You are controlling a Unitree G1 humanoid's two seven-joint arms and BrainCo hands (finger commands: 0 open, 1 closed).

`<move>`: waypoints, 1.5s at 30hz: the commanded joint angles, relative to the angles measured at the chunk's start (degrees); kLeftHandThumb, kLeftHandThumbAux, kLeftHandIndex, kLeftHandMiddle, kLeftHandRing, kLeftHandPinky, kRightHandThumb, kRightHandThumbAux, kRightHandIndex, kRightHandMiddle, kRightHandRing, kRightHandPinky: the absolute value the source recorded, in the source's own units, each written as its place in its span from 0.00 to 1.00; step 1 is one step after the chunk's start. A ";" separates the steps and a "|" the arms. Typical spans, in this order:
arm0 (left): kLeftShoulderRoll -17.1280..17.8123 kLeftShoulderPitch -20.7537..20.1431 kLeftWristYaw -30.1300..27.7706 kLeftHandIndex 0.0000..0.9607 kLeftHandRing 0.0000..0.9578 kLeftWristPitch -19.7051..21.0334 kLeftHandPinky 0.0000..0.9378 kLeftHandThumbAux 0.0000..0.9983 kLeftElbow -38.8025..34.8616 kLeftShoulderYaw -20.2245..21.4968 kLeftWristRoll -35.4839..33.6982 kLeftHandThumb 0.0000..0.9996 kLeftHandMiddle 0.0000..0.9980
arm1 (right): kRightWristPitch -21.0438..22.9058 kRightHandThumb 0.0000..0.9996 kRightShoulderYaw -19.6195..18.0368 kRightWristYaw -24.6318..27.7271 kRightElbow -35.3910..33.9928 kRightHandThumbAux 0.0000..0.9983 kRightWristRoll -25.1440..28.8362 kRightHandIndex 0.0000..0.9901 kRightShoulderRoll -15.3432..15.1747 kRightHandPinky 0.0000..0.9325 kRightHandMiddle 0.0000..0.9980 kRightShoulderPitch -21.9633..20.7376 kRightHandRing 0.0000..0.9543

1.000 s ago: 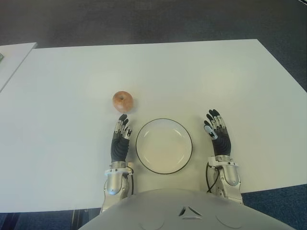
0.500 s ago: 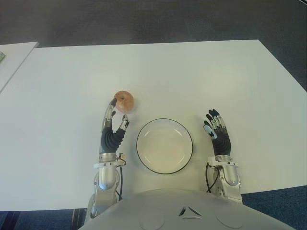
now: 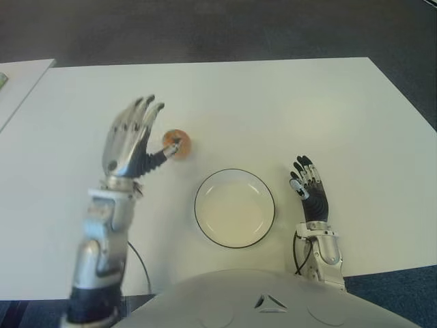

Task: Put the apples into the plate.

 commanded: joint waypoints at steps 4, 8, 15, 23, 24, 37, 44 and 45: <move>13.04 -16.39 -13.18 0.18 0.00 -1.67 0.00 0.28 7.92 -4.86 7.65 0.27 0.02 | 1.50 0.15 -0.35 0.48 6.15 0.59 0.56 0.03 0.16 0.03 0.04 -0.64 0.00; 15.12 -20.70 -12.74 0.14 0.00 -3.30 0.00 0.29 12.15 -8.07 7.64 0.26 0.01 | 1.36 0.15 -0.61 0.66 7.01 0.59 0.86 0.03 0.18 0.04 0.04 -1.08 0.01; 17.97 -25.74 -12.36 0.07 0.00 -5.48 0.00 0.29 18.58 -12.22 7.31 0.26 0.00 | 1.04 0.16 -1.02 0.85 7.79 0.61 1.50 0.03 0.17 0.05 0.07 -1.60 0.04; 19.04 -34.14 -10.25 0.01 0.00 -6.81 0.00 0.29 32.82 -18.29 8.76 0.28 0.00 | 0.57 0.18 -1.44 1.27 8.10 0.61 2.36 0.04 0.06 0.06 0.09 -1.74 0.05; 19.03 -35.02 -10.25 0.00 0.00 -7.07 0.00 0.29 34.32 -19.29 8.98 0.28 0.00 | 0.58 0.18 -1.48 1.36 8.08 0.61 2.46 0.04 0.04 0.06 0.09 -1.70 0.05; 14.82 -39.71 2.43 0.00 0.00 -7.26 0.00 0.32 56.23 -29.64 10.21 0.31 0.00 | -0.01 0.17 -1.46 1.82 8.32 0.58 2.47 0.05 0.18 0.04 0.07 -0.79 0.03; 15.02 -40.46 5.68 0.00 0.00 -8.22 0.00 0.30 58.95 -31.48 7.54 0.31 0.00 | -0.31 0.15 -1.59 1.59 8.55 0.59 2.32 0.04 0.30 0.03 0.06 -0.66 0.02; 15.17 -40.17 5.62 0.00 0.00 -8.24 0.00 0.30 58.69 -31.67 7.22 0.31 0.00 | -0.40 0.15 -1.61 1.48 8.63 0.59 2.17 0.04 0.28 0.03 0.06 -0.69 0.02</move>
